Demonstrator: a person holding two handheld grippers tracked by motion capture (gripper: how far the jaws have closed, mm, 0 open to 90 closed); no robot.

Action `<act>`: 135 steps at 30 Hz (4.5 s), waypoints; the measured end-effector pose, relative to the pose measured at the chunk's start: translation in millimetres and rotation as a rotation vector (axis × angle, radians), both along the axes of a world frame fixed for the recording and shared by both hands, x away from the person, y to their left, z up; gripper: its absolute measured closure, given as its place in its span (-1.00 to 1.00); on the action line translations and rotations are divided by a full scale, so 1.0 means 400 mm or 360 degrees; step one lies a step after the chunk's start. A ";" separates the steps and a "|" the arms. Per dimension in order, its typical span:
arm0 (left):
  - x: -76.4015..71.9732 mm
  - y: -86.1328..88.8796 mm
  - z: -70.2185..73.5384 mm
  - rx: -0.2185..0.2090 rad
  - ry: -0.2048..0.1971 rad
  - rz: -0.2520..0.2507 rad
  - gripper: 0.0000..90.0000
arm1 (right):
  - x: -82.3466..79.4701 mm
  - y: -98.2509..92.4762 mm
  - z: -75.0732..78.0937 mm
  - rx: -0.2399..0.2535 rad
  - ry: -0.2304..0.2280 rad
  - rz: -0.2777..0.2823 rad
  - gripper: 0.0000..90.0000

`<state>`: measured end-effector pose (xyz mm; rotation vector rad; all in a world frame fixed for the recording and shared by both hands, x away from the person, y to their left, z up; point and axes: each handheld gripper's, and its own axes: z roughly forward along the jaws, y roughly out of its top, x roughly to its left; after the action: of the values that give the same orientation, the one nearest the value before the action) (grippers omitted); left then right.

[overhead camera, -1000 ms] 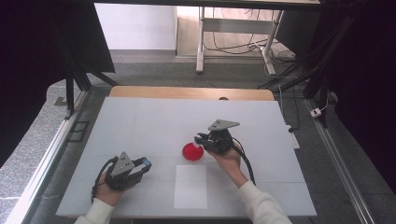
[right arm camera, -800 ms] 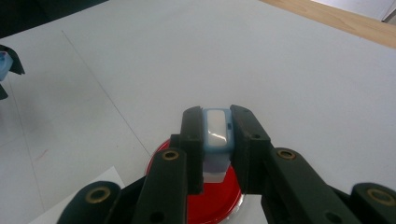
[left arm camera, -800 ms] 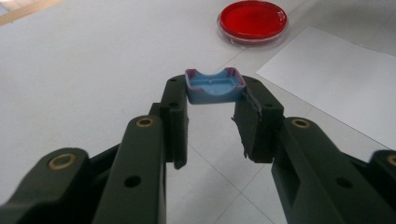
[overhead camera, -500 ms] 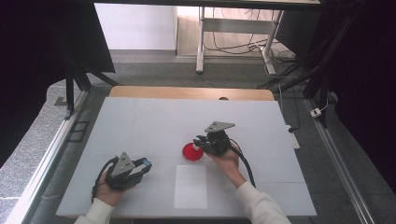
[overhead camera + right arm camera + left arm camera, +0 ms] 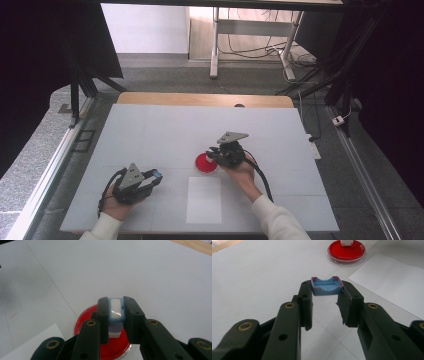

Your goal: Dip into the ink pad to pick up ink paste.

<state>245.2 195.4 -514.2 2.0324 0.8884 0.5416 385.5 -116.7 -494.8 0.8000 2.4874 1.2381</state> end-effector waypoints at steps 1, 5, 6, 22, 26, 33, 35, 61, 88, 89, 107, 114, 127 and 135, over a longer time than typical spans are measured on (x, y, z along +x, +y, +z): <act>-0.001 0.000 0.000 0.0004 -0.0007 0.0004 0.45 | 0.000 0.001 -0.001 -0.0012 0.0000 0.0001 0.66; -0.001 0.002 0.002 -0.0004 -0.0017 0.0015 0.45 | 0.000 0.004 -0.004 -0.0016 -0.0001 0.0007 0.66; -0.001 0.002 0.001 -0.0003 -0.0013 0.0014 0.45 | -0.001 0.004 -0.004 -0.0018 -0.0003 0.0008 0.66; 0.000 0.001 0.000 0.0006 -0.0003 0.0004 0.45 | -0.001 0.005 -0.008 -0.0017 -0.0010 0.0010 0.67; 0.000 0.000 0.000 0.0007 0.0001 0.0002 0.45 | -0.002 0.006 -0.009 -0.0029 -0.0008 0.0008 0.67; 0.000 -0.001 -0.001 0.0008 0.0008 0.0000 0.44 | -0.001 0.007 -0.012 -0.0060 0.0001 0.0013 0.67; 0.000 -0.002 -0.002 0.0010 0.0008 -0.0001 0.44 | -0.001 0.007 -0.012 -0.0062 0.0003 0.0013 0.67; 0.000 0.001 0.000 0.0009 0.0005 -0.0006 0.44 | -0.013 -0.002 0.014 0.0031 -0.0036 -0.0017 0.67; 0.000 0.000 -0.002 0.0012 0.0009 -0.0005 0.44 | -0.024 0.022 0.006 -0.0040 -0.0023 0.0054 0.67; 0.000 0.000 -0.002 0.0013 0.0009 -0.0005 0.44 | -0.023 0.021 0.006 -0.0044 -0.0022 0.0052 0.67; 0.000 -0.001 -0.002 0.0016 0.0005 -0.0007 0.44 | -0.024 0.027 -0.003 -0.0082 -0.0032 0.0054 0.67; -0.001 -0.002 -0.002 0.0017 0.0007 -0.0008 0.44 | -0.020 0.027 -0.009 -0.0098 -0.0007 0.0048 0.67; 0.000 -0.003 -0.002 0.0020 0.0007 -0.0012 0.44 | -0.021 0.027 -0.009 -0.0099 -0.0004 0.0041 0.67; 0.000 -0.002 -0.002 0.0018 0.0006 -0.0011 0.44 | -0.023 0.025 -0.002 -0.0087 -0.0013 0.0037 0.67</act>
<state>245.0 194.6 -515.0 2.0467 0.8822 0.5406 376.2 -106.5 -495.7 0.7534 2.5193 1.1729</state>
